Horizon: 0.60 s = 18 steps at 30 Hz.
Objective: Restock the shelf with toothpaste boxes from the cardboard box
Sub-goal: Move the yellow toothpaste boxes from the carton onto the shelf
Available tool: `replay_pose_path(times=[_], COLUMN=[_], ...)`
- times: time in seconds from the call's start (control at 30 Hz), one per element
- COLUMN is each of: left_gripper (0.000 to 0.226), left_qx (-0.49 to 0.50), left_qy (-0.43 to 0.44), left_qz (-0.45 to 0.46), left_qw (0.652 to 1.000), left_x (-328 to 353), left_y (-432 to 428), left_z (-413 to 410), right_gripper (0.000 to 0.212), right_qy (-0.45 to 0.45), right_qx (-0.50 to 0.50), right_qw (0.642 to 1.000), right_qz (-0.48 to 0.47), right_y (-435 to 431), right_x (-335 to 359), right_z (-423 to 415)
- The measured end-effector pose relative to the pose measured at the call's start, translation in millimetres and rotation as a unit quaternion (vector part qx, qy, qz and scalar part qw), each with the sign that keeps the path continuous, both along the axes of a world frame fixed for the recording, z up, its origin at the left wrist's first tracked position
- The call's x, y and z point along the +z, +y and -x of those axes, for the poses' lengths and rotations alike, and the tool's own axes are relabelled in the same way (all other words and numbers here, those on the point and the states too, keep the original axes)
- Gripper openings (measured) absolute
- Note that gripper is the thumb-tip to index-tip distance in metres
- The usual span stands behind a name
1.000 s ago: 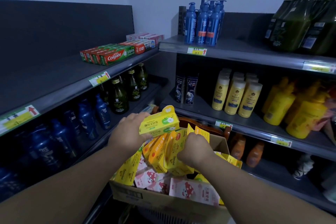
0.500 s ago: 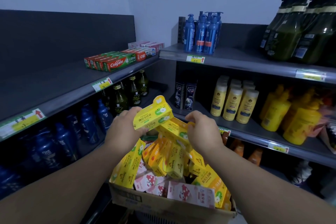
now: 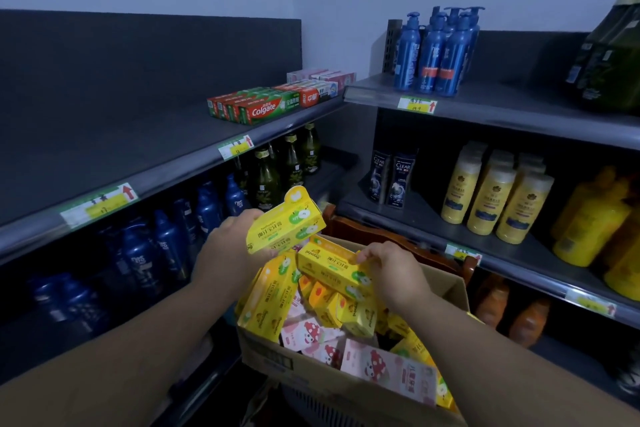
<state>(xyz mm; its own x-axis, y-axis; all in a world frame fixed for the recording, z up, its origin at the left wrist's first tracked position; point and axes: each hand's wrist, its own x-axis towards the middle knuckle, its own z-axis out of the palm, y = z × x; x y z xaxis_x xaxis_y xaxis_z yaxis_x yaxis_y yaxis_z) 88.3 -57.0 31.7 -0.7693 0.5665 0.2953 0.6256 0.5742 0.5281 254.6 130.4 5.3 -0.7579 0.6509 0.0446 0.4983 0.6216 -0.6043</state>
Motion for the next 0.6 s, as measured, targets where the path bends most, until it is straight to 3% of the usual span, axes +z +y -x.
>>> replay_pose_path(times=[0.1,0.23,0.6], left_gripper=[0.052,0.051,0.052], left_qx=[0.006,0.008,0.042], left_qy=[-0.008,-0.011,0.013], left_qz=[0.005,0.005,-0.040], left_qw=[1.000,1.000,0.998], left_x=[-5.8,-13.3,4.6], left_y=[-2.2,-4.6,-70.2], left_z=[-0.6,-3.5,-6.0], right_gripper=[0.009,0.048,0.047], right_qy=[0.003,-0.050,0.092], right_qx=[0.021,0.044,0.025], right_qw=[1.000,0.997,0.995], right_qz=[-0.009,-0.032,-0.031], right_y=[0.4,-3.5,-44.9], right_x=[-5.1,-11.3,21.2], right_z=[0.5,-0.3,14.4])
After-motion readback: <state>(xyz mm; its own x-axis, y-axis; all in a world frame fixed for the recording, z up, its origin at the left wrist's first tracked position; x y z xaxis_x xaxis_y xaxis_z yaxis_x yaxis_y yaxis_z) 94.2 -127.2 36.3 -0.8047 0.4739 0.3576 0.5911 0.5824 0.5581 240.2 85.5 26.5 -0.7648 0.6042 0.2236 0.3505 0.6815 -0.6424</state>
